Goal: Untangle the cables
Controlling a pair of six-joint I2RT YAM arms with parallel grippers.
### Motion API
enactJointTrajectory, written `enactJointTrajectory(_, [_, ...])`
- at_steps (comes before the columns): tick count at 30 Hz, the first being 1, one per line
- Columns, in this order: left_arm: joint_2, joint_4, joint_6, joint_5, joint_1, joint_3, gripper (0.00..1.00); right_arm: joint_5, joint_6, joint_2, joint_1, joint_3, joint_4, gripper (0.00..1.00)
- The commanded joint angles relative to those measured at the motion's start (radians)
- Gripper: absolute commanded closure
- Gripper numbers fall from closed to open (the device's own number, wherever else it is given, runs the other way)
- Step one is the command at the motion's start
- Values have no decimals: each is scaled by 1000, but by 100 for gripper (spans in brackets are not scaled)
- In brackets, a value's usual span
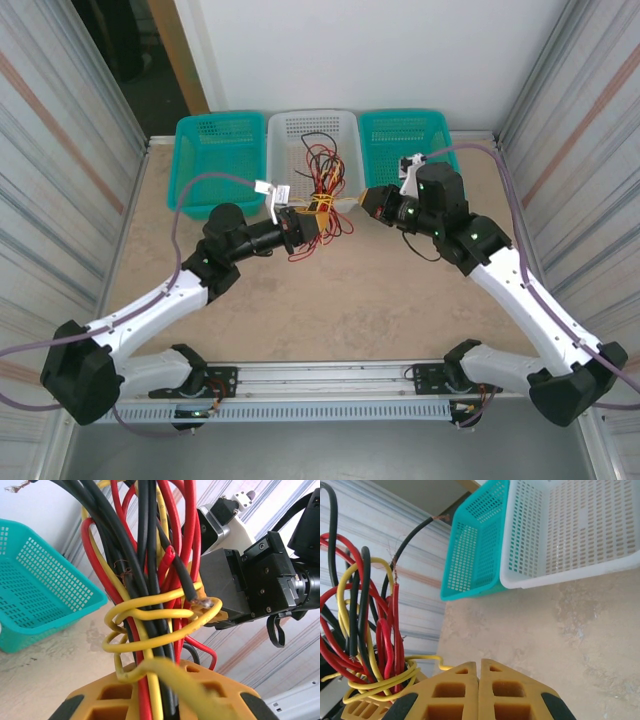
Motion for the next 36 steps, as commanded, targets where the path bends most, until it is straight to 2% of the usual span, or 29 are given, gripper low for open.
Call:
enactJointTrajectory(1, [-13,229,-53,75,24,23,100,84,13,-17,-53,-43,-74,100])
enactJointTrajectory(6, [28,294,-92,204,11,83,100,-85,35,1,-142,-133,57,100])
enactJointTrajectory(9, [40,264,-45,270,-23,131,100,-229,64,27,-210,-189,197,100])
enactJointTrajectory(15, [45,86,142,383,-106,213,100,-434,79,126,-318,-151,302,100])
enactJointTrajectory(21, [46,-228,415,411,-187,312,100,-615,82,264,-332,-42,367,100])
enactJointTrajectory(25, [75,-335,475,442,-190,335,100,-702,82,306,-364,22,391,100])
enactJointTrajectory(30, [122,-531,562,469,-190,375,100,-773,2,325,-398,139,302,100])
enactJointTrajectory(34, [187,-735,635,452,-191,434,100,-770,-115,349,-394,274,137,100])
enactJointTrajectory(36, [198,-782,667,444,-202,439,100,-757,-160,369,-387,332,68,100])
